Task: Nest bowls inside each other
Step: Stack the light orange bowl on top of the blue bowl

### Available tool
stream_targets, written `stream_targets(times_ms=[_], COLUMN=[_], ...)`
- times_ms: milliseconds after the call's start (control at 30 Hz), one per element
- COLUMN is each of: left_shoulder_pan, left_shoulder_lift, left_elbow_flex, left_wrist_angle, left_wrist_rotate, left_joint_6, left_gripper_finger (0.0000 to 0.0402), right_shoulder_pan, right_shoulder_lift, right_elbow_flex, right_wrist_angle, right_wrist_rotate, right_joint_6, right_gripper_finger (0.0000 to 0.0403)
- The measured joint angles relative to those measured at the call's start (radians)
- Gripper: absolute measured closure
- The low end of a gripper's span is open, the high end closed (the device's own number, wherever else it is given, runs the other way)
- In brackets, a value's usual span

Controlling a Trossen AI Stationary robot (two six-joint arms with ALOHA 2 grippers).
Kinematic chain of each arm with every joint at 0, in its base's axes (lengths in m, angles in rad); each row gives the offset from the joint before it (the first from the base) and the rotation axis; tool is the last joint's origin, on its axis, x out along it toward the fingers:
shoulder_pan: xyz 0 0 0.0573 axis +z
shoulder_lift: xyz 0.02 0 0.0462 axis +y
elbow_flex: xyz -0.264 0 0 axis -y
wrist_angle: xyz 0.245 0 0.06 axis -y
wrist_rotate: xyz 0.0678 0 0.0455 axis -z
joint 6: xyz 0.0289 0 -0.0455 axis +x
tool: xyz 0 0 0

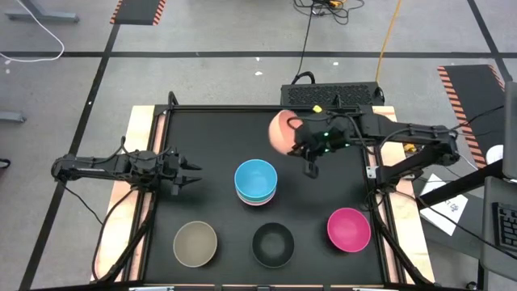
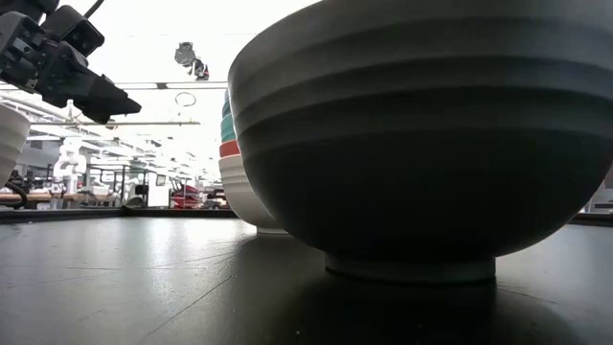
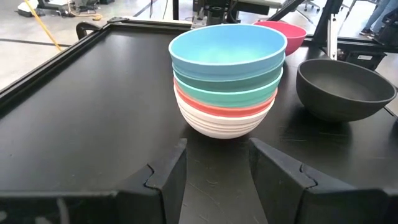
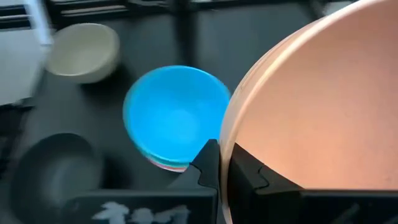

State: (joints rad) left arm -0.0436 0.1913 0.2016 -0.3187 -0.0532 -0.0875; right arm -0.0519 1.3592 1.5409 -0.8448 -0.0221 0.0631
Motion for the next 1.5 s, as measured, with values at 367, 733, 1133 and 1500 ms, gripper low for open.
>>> stream_targets(times_ms=[367,733,1133,1500], left_shoulder_pan=[0.0,0.0,0.0,0.0], left_shoulder_lift=[0.0,0.0,0.0,0.0], left_elbow_flex=[0.0,0.0,0.0,0.0], left_wrist_angle=[-0.003,-0.006,-0.007,-0.006], left_wrist_rotate=[0.0,0.0,0.0,0.0], left_joint_6=[0.001,0.002,0.006,0.006], left_gripper_finger=[0.0229,0.0229,0.0229,0.0229], right_shoulder_pan=[0.089,0.121,0.144,0.138], right_shoulder_lift=[0.3,0.423,0.49,0.55], right_elbow_flex=[0.345,0.475,0.475,0.474], right_wrist_angle=[-0.231,-0.322,-0.304,-0.289], right_wrist_rotate=[-0.037,-0.061,-0.065,-0.088], right_joint_6=[-0.052,-0.059,-0.134,-0.188], right_gripper_finger=[0.0403,0.0403,0.0403,0.0403])
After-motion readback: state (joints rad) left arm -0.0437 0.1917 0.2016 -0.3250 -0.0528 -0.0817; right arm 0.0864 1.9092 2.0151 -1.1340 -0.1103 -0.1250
